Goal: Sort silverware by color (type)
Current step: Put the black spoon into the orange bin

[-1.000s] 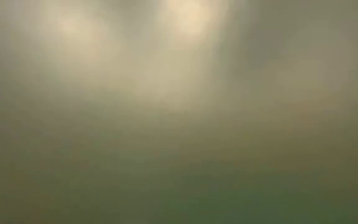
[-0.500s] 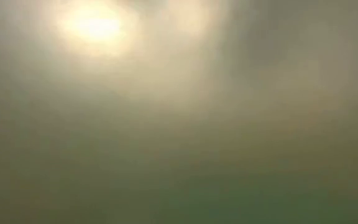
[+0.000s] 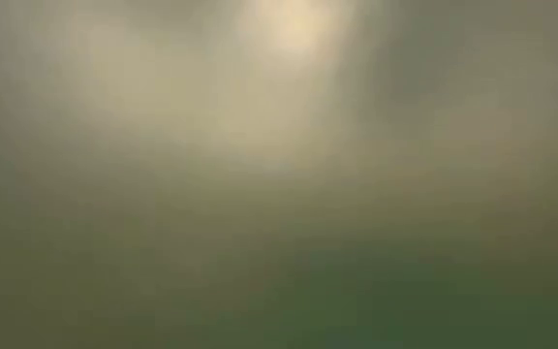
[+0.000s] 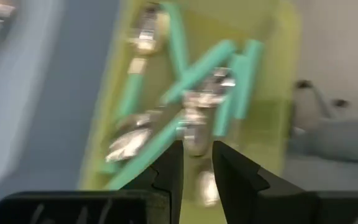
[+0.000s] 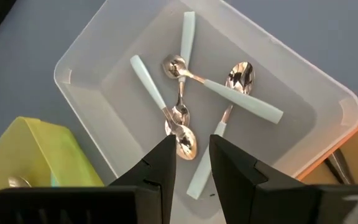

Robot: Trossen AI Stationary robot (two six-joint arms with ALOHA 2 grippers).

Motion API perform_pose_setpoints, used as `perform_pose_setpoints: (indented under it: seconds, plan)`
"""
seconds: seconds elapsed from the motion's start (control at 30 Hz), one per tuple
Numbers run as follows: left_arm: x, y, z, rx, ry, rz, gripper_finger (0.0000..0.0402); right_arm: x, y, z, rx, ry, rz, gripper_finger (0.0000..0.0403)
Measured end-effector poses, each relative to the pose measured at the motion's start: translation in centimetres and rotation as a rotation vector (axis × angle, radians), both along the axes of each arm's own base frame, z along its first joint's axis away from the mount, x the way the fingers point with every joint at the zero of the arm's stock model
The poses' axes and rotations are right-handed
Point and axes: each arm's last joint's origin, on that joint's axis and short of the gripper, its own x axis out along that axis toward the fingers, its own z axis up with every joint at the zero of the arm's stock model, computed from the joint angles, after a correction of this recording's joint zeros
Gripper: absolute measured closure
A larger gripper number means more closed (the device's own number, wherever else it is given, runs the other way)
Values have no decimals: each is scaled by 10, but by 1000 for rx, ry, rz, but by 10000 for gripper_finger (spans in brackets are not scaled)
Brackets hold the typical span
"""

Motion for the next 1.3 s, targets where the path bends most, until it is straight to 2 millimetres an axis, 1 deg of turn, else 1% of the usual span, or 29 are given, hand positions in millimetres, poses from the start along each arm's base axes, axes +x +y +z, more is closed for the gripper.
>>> perform_pose_setpoints:
  seconds: [0.17, 0.27, 0.4, 0.47, 0.57, 0.7, 0.83, 1.0, 1.1, 1.2, 1.3]
  plan:
    - [-22, 17, 14, 172, 13, 77, 334, -2, 0, -1, -12, 25, 12, 314]
    - [-34, 39, 12, 237, 12, 98, 334, -2, 0, -1, -28, 23, 4, 314]
    - [-58, 85, 6, 233, -13, 156, 333, -2, -3, -1, -87, 16, -41, 314]
    - [-74, 110, 4, 200, -54, 183, 333, -2, -4, -1, -101, 9, -81, 314]
    - [-99, 146, -3, 187, -104, 232, 333, -1, -7, -1, -106, -6, -172, 314]
    - [-132, 195, -14, 253, -132, 332, 333, -2, -12, 0, -118, -32, -299, 314]
    - [-159, 246, -31, 331, -78, 497, 333, -1, -20, 1, -92, -58, -403, 314]
    - [-183, 312, -44, 340, -45, 672, 333, 0, -28, 1, -58, -72, -473, 314]
    - [-198, 345, -46, 325, -43, 766, 333, 0, -31, 1, -56, -73, -486, 314]
    - [-206, 369, -51, 335, 5, 800, 333, 0, -36, 1, -68, -69, -487, 314]
    - [-205, 383, -59, 334, 59, 777, 333, 0, -40, 1, -80, -64, -487, 314]
